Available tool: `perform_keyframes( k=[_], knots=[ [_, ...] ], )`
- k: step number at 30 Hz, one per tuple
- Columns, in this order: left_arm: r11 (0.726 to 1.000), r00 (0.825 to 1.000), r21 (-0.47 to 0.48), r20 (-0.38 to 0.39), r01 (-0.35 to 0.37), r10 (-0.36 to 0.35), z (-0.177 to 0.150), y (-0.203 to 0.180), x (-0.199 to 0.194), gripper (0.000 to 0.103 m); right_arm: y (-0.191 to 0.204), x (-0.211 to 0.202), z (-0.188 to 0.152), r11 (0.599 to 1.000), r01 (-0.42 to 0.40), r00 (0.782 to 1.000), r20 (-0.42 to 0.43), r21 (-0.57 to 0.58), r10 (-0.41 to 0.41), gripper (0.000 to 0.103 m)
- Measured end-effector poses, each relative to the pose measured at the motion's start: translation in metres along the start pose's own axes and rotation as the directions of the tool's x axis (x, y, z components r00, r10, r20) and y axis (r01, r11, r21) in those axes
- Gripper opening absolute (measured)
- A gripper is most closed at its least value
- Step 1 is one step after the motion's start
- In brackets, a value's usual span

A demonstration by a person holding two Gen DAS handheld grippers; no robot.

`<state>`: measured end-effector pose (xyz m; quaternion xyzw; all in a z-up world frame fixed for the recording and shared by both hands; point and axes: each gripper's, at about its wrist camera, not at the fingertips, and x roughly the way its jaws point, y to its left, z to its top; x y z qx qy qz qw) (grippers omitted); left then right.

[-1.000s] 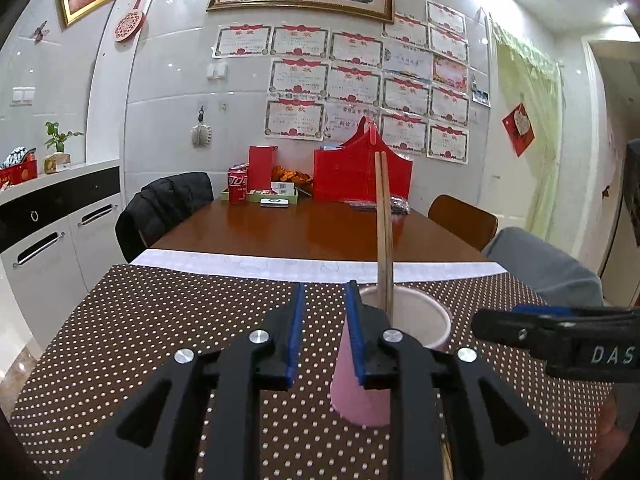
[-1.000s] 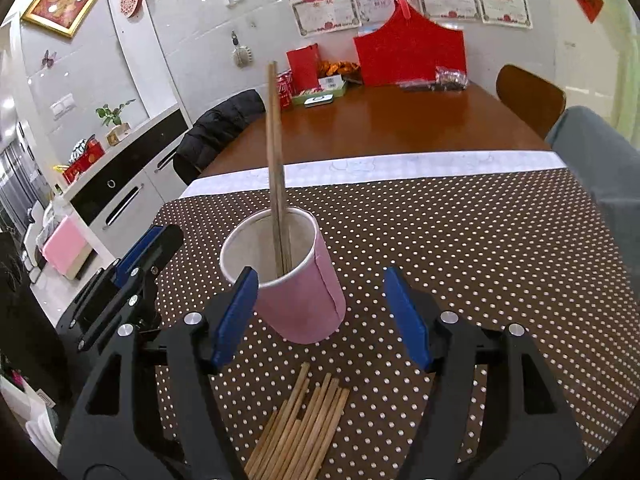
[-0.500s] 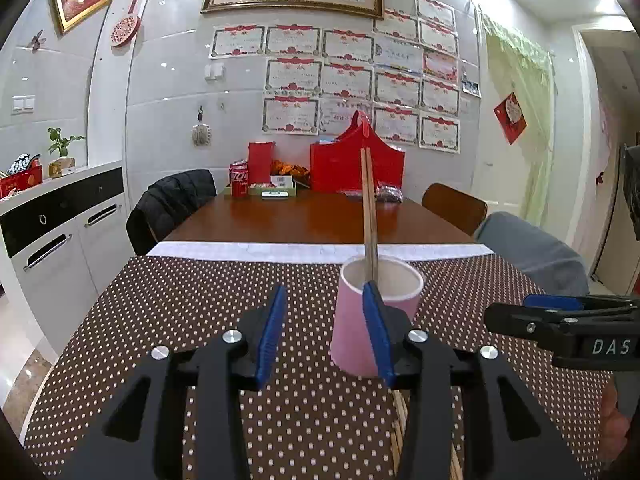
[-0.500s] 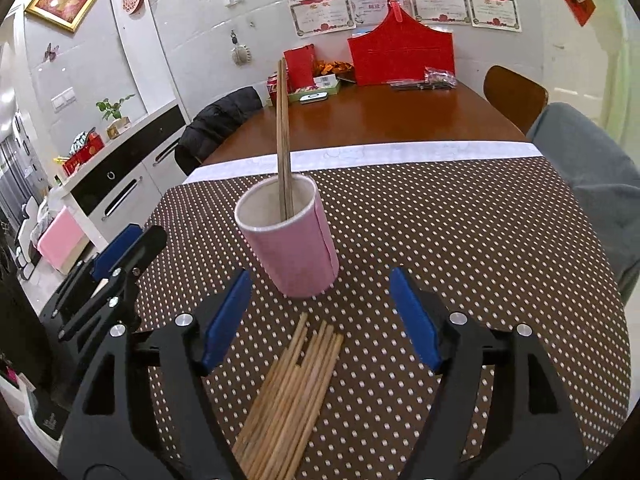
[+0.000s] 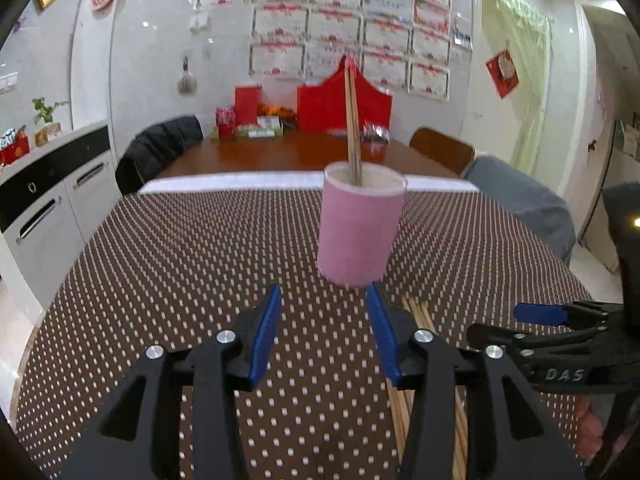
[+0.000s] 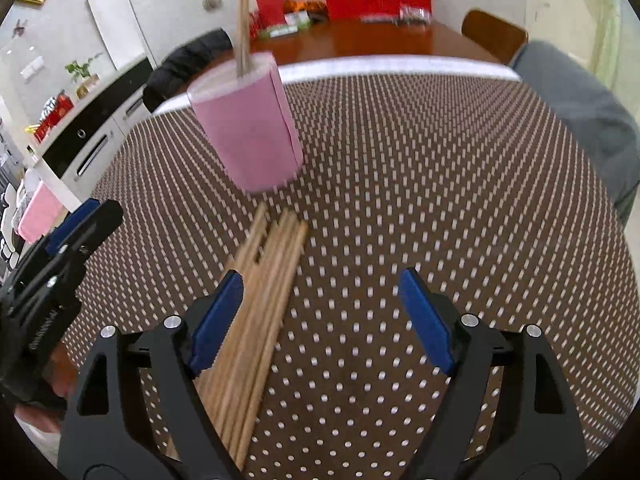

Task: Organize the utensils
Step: 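Move both tools back down to the chopstick pile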

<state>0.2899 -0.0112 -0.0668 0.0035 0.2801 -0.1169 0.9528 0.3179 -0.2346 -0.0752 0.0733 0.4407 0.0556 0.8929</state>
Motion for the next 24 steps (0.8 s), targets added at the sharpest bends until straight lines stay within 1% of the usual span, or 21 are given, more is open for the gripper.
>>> perform_keyframes(
  k=[6,8,11,13,15,18,19,20,21,24],
  knots=[
    [0.999,0.999,-0.016,-0.040,0.035,-0.036,-0.012,0.004,0.004,0.045,-0.001,0.021,-0.018,1.000,0.024,0.997,-0.070,0.003,-0.024,0.080],
    [0.999,0.997,-0.027,-0.059,0.046,-0.048,-0.015,0.006,0.007,0.045,0.001,0.021,-0.020,0.999,0.044,0.998,-0.052,-0.009,-0.044,0.080],
    [0.997,0.993,-0.041,-0.094,0.071,-0.075,-0.018,0.007,0.010,0.045,0.008,0.026,-0.022,0.996,0.086,0.995,-0.053,-0.036,-0.088,0.081],
    [0.996,0.991,-0.041,-0.103,0.076,-0.080,-0.019,0.006,0.011,0.045,0.010,0.027,-0.023,0.993,0.115,0.992,-0.043,-0.041,-0.116,0.086],
    [0.997,0.990,-0.033,-0.114,0.076,-0.079,-0.020,0.004,0.013,0.045,0.010,0.031,-0.023,0.991,0.135,0.990,-0.042,-0.020,-0.136,0.090],
    [0.996,0.986,-0.035,-0.141,0.084,-0.088,-0.022,0.004,0.017,0.046,0.008,0.036,-0.021,0.986,0.165,0.985,-0.038,-0.007,-0.166,0.095],
    [0.995,0.985,-0.041,-0.148,0.087,-0.092,-0.023,0.004,0.018,0.046,0.007,0.037,-0.021,0.985,0.171,0.985,-0.036,-0.004,-0.171,0.096],
    [0.995,0.984,-0.042,-0.150,0.086,-0.092,-0.025,0.005,0.018,0.046,0.009,0.040,-0.021,0.977,0.214,0.976,-0.040,-0.013,-0.214,0.096],
    [0.996,0.985,-0.038,-0.149,0.082,-0.087,-0.025,0.005,0.018,0.046,0.011,0.041,-0.021,0.972,0.232,0.972,-0.023,-0.022,-0.233,0.097],
    [0.997,0.985,-0.022,-0.154,0.070,-0.072,-0.028,0.004,0.018,0.046,0.016,0.045,-0.017,0.964,0.261,0.965,0.008,-0.047,-0.261,0.096]
  ],
)
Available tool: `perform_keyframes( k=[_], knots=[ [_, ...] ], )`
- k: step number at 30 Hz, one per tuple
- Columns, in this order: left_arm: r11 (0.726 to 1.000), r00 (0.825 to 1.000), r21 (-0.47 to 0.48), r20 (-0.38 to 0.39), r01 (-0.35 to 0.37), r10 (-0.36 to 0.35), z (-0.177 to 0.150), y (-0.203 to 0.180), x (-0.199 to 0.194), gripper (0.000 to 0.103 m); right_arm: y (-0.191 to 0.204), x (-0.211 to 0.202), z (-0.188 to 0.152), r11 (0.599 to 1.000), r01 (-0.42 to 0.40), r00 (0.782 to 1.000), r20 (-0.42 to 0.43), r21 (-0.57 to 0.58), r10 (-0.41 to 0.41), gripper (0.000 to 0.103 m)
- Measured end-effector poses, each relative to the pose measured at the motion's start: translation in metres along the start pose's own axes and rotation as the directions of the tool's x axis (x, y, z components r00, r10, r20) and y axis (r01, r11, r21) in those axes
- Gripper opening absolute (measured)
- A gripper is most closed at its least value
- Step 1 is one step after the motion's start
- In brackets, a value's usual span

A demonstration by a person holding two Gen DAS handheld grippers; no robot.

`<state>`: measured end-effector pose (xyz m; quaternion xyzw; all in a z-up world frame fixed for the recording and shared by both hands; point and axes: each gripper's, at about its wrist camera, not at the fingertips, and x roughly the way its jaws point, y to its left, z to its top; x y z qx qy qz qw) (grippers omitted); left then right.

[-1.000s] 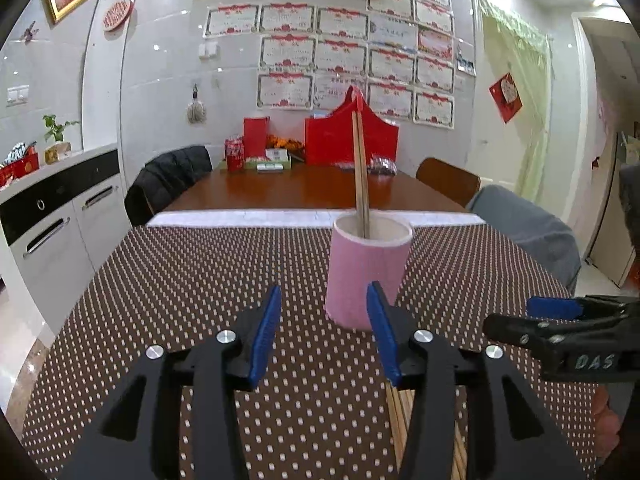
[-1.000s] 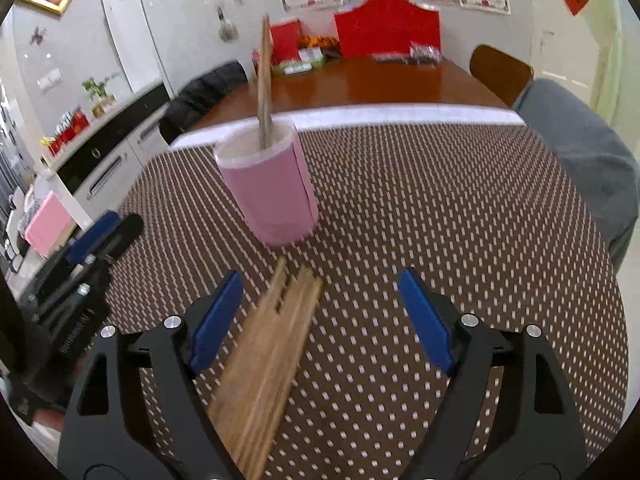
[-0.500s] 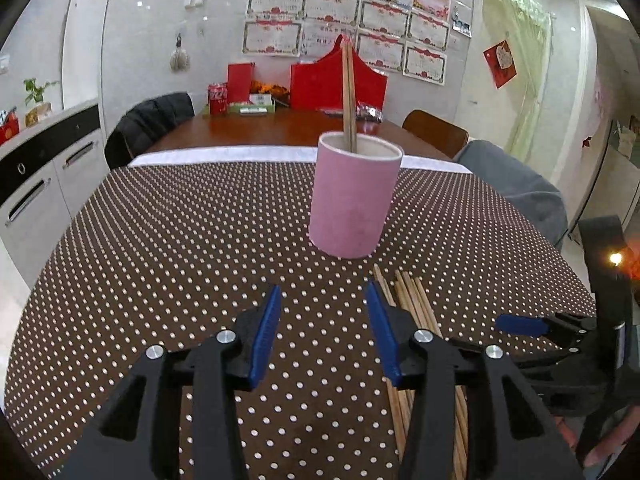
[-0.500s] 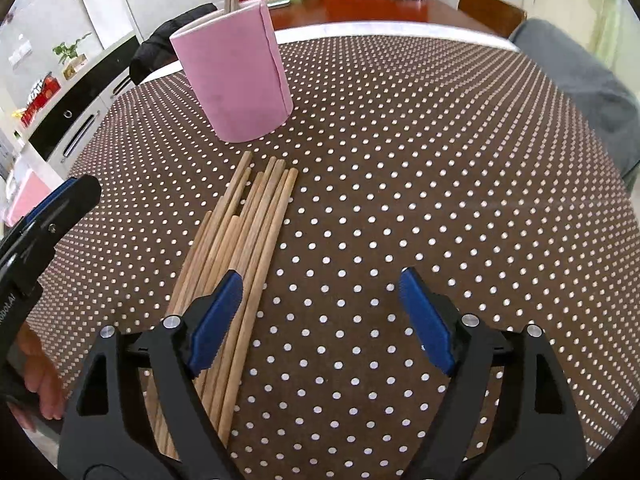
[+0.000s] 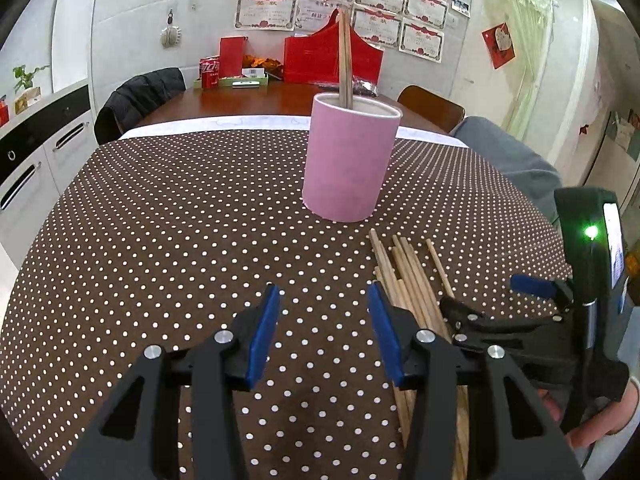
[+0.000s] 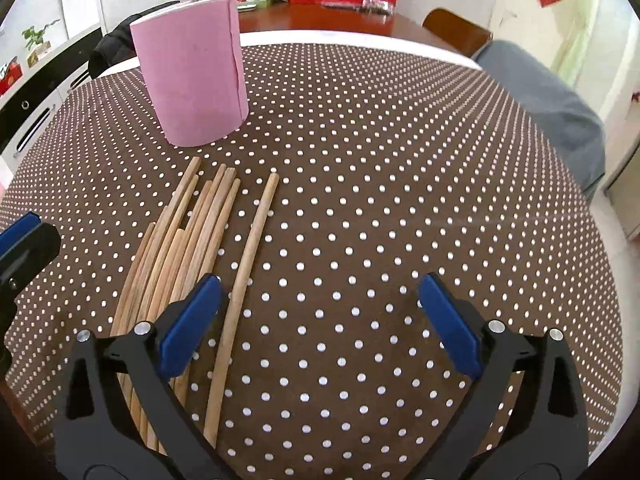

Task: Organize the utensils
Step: 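Move both tools back down to the chopstick pile, then grasp a chopstick with the right tool while the left tool grasps another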

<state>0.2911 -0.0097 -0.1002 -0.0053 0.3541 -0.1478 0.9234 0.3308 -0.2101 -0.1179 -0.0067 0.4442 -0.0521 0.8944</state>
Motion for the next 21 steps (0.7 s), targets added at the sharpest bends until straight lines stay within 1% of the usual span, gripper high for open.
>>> perform_keyframes(
  k=[1,2,3,4,5,6,7,9,15,19,21],
  knots=[
    [1.000,1.000,0.002,-0.009,0.001,-0.001,-0.001,-0.001,0.000,0.047,0.002,0.000,0.001,1.000,-0.006,1.000,0.007,-0.012,0.006,0.090],
    [1.000,1.000,0.002,-0.020,0.012,-0.012,-0.001,-0.001,0.001,0.047,0.001,0.000,0.001,0.999,-0.044,0.999,0.009,-0.010,0.044,0.082],
    [1.000,0.999,0.002,-0.027,0.020,-0.020,-0.002,-0.002,0.000,0.048,0.001,-0.002,-0.001,0.996,-0.086,0.996,0.014,-0.006,0.086,0.071],
    [1.000,0.999,0.004,-0.036,0.027,-0.027,-0.003,-0.003,0.000,0.048,0.005,-0.006,-0.004,0.997,-0.079,0.997,0.024,-0.022,0.079,0.053],
    [0.999,0.999,0.006,-0.044,0.031,-0.031,-0.004,-0.004,0.000,0.049,0.009,-0.009,-0.005,0.995,-0.092,0.995,0.032,-0.036,0.093,0.042],
    [0.999,0.998,0.011,-0.055,0.042,-0.041,-0.005,-0.005,0.001,0.049,0.010,-0.013,-0.007,0.994,-0.101,0.994,0.040,-0.048,0.103,0.030],
    [0.998,0.997,0.011,-0.063,0.054,-0.053,-0.005,-0.006,0.001,0.051,0.011,-0.015,-0.010,0.993,-0.103,0.994,0.042,-0.051,0.105,0.022],
    [0.998,0.994,0.011,-0.085,0.064,-0.063,-0.007,-0.007,0.003,0.053,0.011,-0.019,-0.014,0.991,-0.124,0.991,0.044,-0.050,0.127,0.013],
    [0.997,0.984,0.017,-0.164,0.073,-0.069,-0.015,-0.012,0.014,0.053,-0.007,-0.028,-0.025,0.977,-0.213,0.976,0.044,-0.005,0.213,0.012],
    [0.998,0.980,0.049,-0.195,0.050,-0.039,-0.016,-0.017,0.022,0.053,-0.022,-0.025,-0.028,0.962,-0.272,0.962,0.045,0.033,0.270,0.012],
    [0.998,0.980,0.060,-0.199,0.032,-0.019,-0.016,-0.019,0.025,0.053,-0.028,-0.025,-0.030,0.953,-0.300,0.954,0.047,0.053,0.297,0.012]
  ],
)
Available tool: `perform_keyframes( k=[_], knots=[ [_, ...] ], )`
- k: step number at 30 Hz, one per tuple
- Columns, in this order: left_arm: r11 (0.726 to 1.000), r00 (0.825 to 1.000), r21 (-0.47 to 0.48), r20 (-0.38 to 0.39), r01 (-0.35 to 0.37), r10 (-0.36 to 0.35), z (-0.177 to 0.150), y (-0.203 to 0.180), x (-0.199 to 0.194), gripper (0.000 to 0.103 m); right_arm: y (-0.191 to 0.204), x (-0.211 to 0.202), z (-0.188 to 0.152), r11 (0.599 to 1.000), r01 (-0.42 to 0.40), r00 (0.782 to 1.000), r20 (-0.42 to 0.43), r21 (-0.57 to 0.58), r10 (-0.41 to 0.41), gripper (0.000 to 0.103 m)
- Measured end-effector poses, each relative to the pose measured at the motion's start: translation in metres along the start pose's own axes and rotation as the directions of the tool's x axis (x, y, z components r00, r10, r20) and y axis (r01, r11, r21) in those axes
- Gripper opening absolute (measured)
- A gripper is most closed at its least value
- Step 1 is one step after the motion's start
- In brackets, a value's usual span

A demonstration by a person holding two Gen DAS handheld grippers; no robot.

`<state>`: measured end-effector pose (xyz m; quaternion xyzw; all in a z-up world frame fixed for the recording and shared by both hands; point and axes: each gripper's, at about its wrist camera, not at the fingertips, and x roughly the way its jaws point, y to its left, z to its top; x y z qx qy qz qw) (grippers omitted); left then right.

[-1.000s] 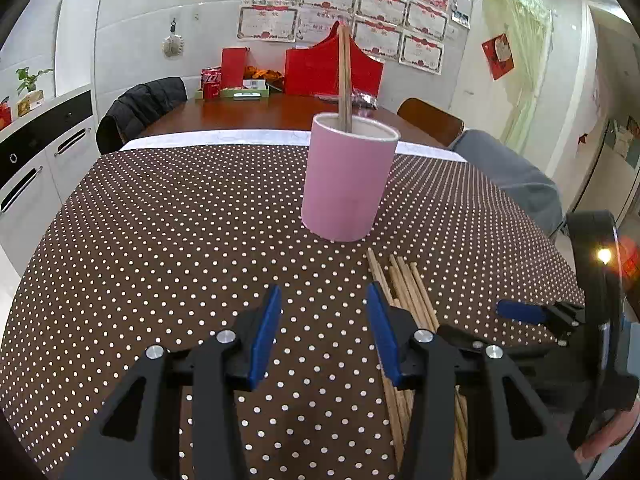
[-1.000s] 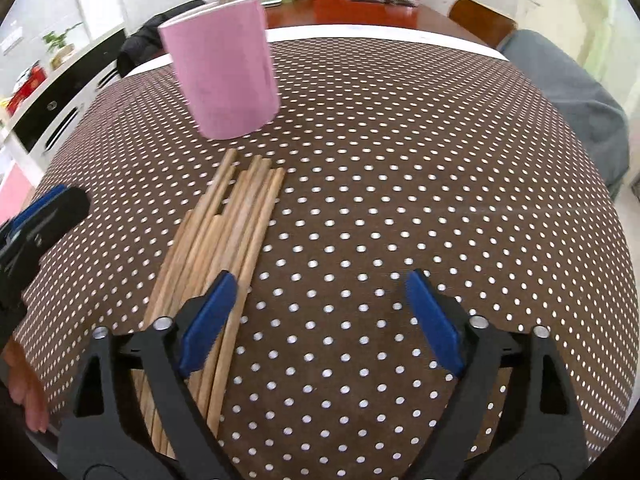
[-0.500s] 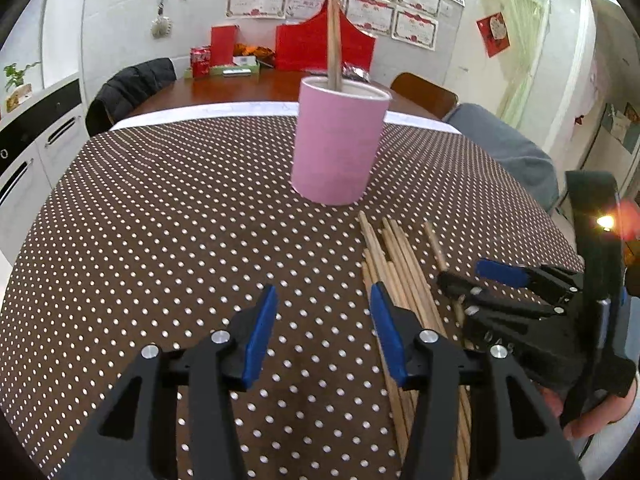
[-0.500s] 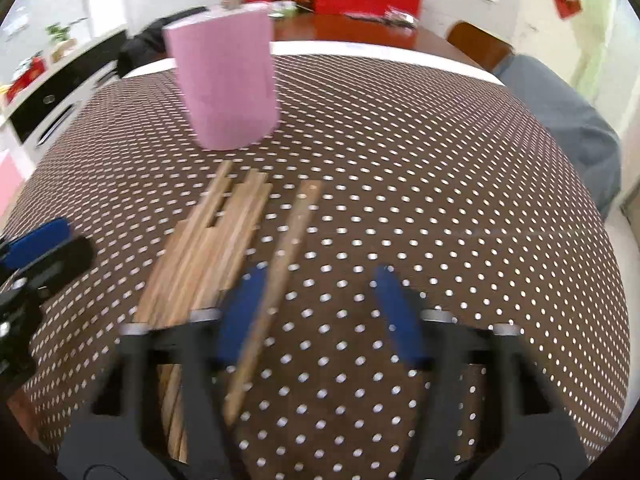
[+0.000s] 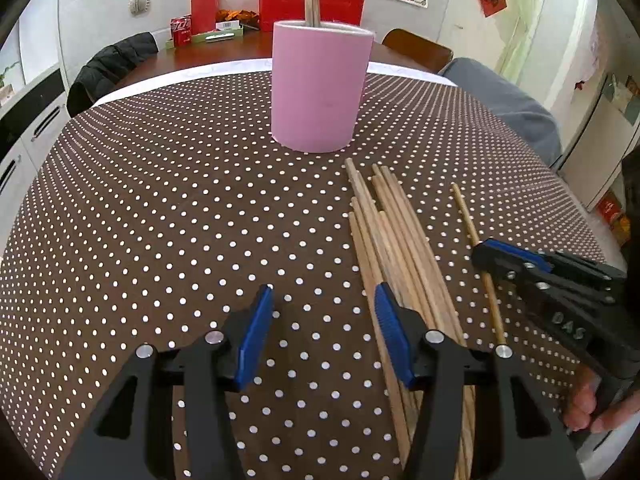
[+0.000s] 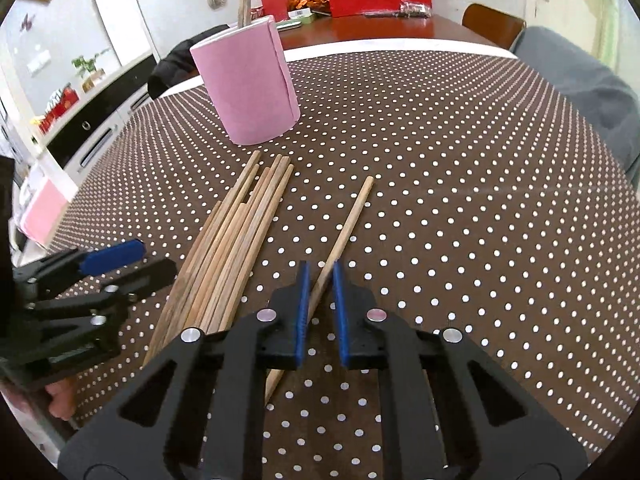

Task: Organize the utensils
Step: 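Grasp a chopstick with the right tool while the left tool grasps another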

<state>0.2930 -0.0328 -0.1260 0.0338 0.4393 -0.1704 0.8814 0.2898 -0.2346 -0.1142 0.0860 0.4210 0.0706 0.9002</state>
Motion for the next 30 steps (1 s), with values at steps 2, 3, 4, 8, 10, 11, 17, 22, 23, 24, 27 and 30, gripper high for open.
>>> perform_keyframes(
  k=[2,3,4,8,10,11,17,22,23,24,27,30],
  knots=[
    [1.000,1.000,0.016,0.000,-0.021,0.021,0.001,-0.004,0.002,0.053,-0.002,-0.001,-0.001,1.000,-0.016,1.000,0.001,0.014,0.016,0.012],
    [0.999,1.000,0.023,0.002,-0.030,0.030,0.002,-0.005,0.002,0.054,-0.002,-0.001,0.000,1.000,-0.022,1.000,0.001,0.018,0.022,0.012],
    [0.999,0.999,0.031,0.005,-0.041,0.041,0.003,-0.006,0.003,0.054,-0.003,-0.002,-0.001,0.999,-0.028,1.000,0.001,0.023,0.028,0.012],
    [0.995,0.997,0.057,0.007,-0.076,0.075,0.006,-0.013,0.004,0.055,-0.007,-0.007,-0.006,0.997,-0.055,0.998,0.003,0.047,0.055,0.012],
    [0.991,0.994,0.076,0.007,-0.110,0.110,0.008,-0.016,0.005,0.062,-0.009,-0.007,-0.005,0.996,-0.065,0.998,0.003,0.056,0.065,0.012],
    [0.988,0.992,0.084,0.004,-0.128,0.128,0.009,-0.017,0.006,0.063,-0.009,-0.007,-0.005,0.996,-0.066,0.998,0.003,0.057,0.066,0.012],
    [0.992,0.991,0.034,-0.038,-0.124,0.125,0.017,-0.013,0.016,0.068,-0.009,-0.011,-0.008,0.995,-0.073,0.997,0.004,0.064,0.073,0.012],
    [0.991,0.996,0.098,0.002,-0.091,0.091,0.024,-0.003,0.019,0.009,-0.010,-0.014,-0.009,0.995,-0.067,0.998,0.006,0.074,0.066,0.008],
    [0.994,0.997,0.075,0.000,-0.083,0.083,0.025,0.003,0.019,0.008,-0.011,-0.014,-0.008,0.993,-0.068,0.998,0.009,0.094,0.067,0.008],
    [0.996,0.998,0.059,-0.005,-0.068,0.069,0.027,0.007,0.020,0.007,-0.014,-0.014,-0.009,0.990,-0.075,0.997,0.014,0.119,0.074,0.008],
    [0.999,0.999,0.014,-0.007,-0.031,0.031,0.028,0.017,0.020,0.006,-0.014,-0.015,-0.008,0.988,-0.076,0.997,0.019,0.133,0.074,0.008],
    [0.999,0.999,0.020,0.011,-0.041,0.041,0.026,0.018,0.020,0.006,-0.012,-0.016,-0.008,0.989,-0.069,0.998,0.022,0.131,0.067,0.008]
  ],
)
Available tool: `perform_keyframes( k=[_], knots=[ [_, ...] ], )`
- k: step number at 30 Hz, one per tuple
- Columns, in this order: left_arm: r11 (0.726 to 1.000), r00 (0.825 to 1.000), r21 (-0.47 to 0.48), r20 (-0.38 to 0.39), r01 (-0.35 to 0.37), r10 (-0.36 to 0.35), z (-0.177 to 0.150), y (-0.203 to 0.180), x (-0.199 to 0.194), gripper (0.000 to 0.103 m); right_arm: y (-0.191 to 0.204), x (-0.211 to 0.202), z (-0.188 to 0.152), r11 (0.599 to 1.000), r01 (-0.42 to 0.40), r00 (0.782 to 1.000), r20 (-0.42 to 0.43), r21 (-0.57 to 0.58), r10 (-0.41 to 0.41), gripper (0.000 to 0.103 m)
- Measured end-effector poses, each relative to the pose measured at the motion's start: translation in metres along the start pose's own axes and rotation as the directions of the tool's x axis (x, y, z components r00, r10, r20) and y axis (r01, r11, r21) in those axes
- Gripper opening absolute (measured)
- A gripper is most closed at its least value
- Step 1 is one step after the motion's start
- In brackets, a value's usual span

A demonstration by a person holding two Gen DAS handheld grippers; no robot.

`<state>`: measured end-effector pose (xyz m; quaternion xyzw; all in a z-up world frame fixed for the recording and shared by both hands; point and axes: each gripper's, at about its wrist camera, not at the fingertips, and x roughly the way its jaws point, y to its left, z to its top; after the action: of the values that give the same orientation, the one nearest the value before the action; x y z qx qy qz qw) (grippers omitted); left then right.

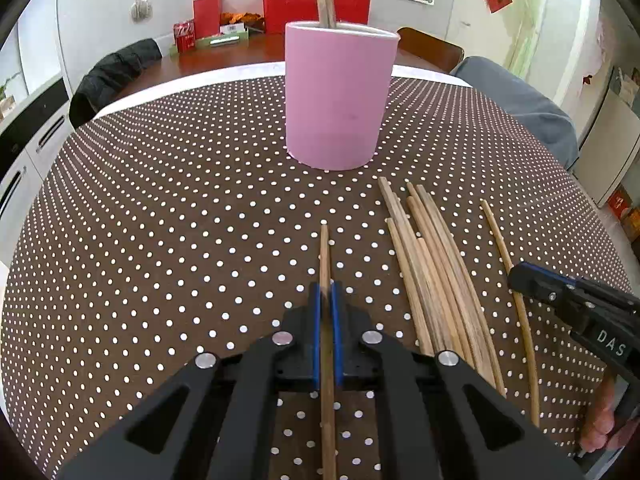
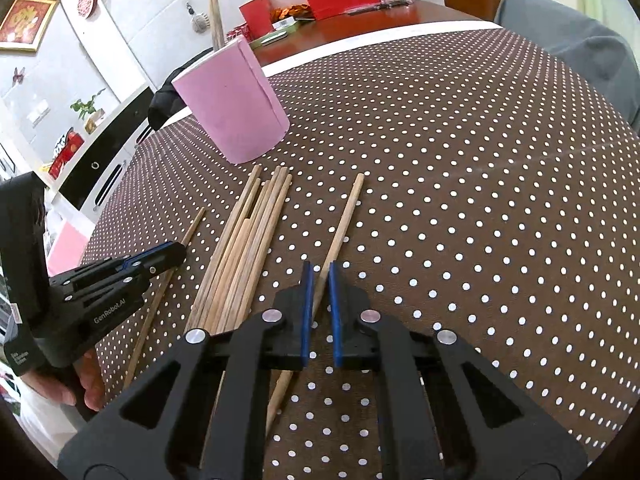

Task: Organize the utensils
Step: 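Grasp a chopstick with the right tool while the left tool grasps another, then lift both held chopsticks upright and carry them over the pink cup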

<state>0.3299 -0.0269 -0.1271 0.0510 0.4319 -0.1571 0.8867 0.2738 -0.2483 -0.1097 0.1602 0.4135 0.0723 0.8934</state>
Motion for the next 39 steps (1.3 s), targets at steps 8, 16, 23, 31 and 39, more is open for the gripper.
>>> perform_keyframes(
  k=[8,16,23,31,39],
  knots=[
    [0.998,0.999,-0.056,0.033,0.025,-0.023,-0.008,0.001,-0.014,0.006,0.009,-0.013,0.010,1.000,0.006,0.999,0.039,-0.026,-0.005,0.007],
    [0.995,0.990,-0.081,0.133,0.056,-0.045,0.005,0.000,-0.040,0.006,0.022,-0.035,0.028,0.998,0.030,0.993,0.116,-0.062,-0.023,0.006],
    [0.993,0.960,-0.075,0.271,0.095,-0.072,0.024,-0.007,-0.069,0.006,0.036,-0.055,0.050,0.996,0.040,0.977,0.211,-0.085,-0.021,0.006],
    [0.993,0.951,-0.067,0.302,0.095,-0.071,0.031,-0.011,-0.081,0.006,0.038,-0.046,0.062,0.988,0.068,0.983,0.177,-0.142,-0.042,0.011],
    [0.992,0.968,-0.083,0.241,0.095,-0.072,0.024,-0.002,-0.068,0.006,0.011,0.006,0.056,0.977,0.200,0.979,0.050,-0.073,-0.197,0.086]
  ],
)
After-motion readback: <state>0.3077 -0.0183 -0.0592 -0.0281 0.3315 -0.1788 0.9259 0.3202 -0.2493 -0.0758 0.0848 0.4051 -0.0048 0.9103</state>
